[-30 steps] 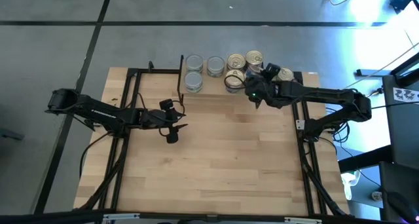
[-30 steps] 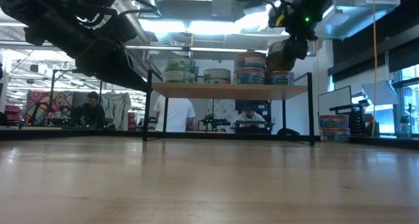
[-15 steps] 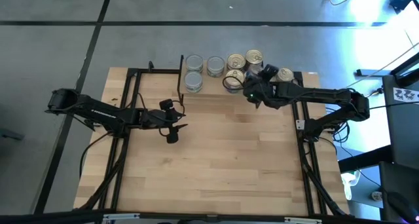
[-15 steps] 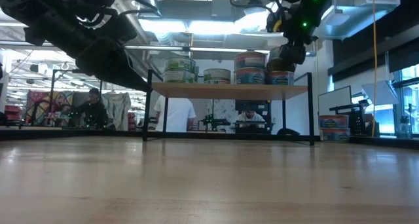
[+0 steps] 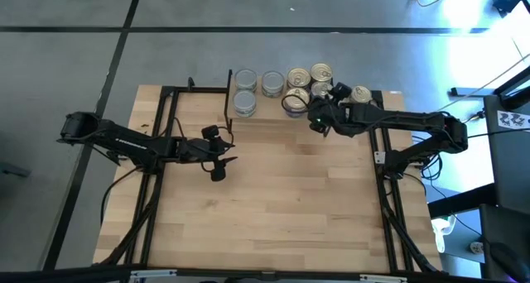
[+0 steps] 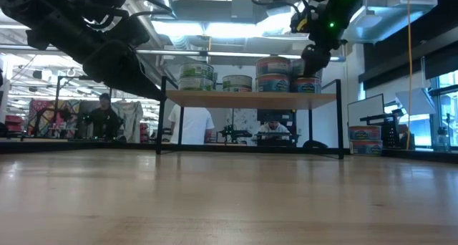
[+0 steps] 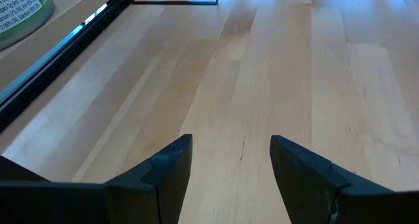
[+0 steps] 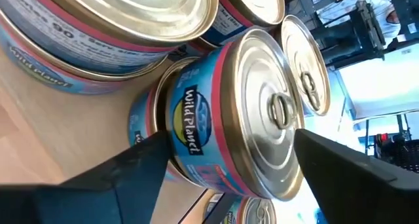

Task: Stack canned seafood by type on shelf
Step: Adjust the blue pink tuna can

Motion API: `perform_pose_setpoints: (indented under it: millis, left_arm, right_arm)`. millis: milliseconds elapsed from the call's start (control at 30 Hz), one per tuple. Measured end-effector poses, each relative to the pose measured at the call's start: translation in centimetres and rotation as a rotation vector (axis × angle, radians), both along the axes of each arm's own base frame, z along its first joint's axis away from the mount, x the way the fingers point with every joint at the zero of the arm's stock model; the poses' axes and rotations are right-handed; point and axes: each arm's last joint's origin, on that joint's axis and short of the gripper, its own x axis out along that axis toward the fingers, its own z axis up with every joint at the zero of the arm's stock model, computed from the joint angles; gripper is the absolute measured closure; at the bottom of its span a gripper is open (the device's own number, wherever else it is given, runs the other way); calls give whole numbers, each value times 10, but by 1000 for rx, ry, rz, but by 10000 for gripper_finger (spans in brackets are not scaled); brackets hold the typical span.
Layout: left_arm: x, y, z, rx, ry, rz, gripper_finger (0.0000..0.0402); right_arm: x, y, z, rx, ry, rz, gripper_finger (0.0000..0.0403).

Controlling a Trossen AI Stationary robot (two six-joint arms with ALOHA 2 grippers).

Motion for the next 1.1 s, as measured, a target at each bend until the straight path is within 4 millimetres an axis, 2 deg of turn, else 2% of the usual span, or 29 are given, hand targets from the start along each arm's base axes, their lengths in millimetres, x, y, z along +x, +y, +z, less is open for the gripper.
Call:
perform_pose_setpoints:
  millis: [200,400,600,833,1000,1100]
  left_arm:
    - [0,0,0,-1,0,-1,199]
    - [0,0,0,-1,0,0,199]
    - [0,0,0,-4,4,2,199]
    - [-7,0,5,-26,5,17,199]
    - [-22,1,18,-40,-16,27,199]
    - [-33,3,23,-14,-3,72,199]
  right_arm:
    - [-4,2,5,35,-40,21,75]
    - [-8,6,21,142,-100,81,83]
    - [-21,10,33,239,-144,62,84]
    - [-48,23,33,409,-117,-34,84]
    - [-57,37,30,441,-51,-58,84]
    - [-60,40,17,409,-6,-81,84]
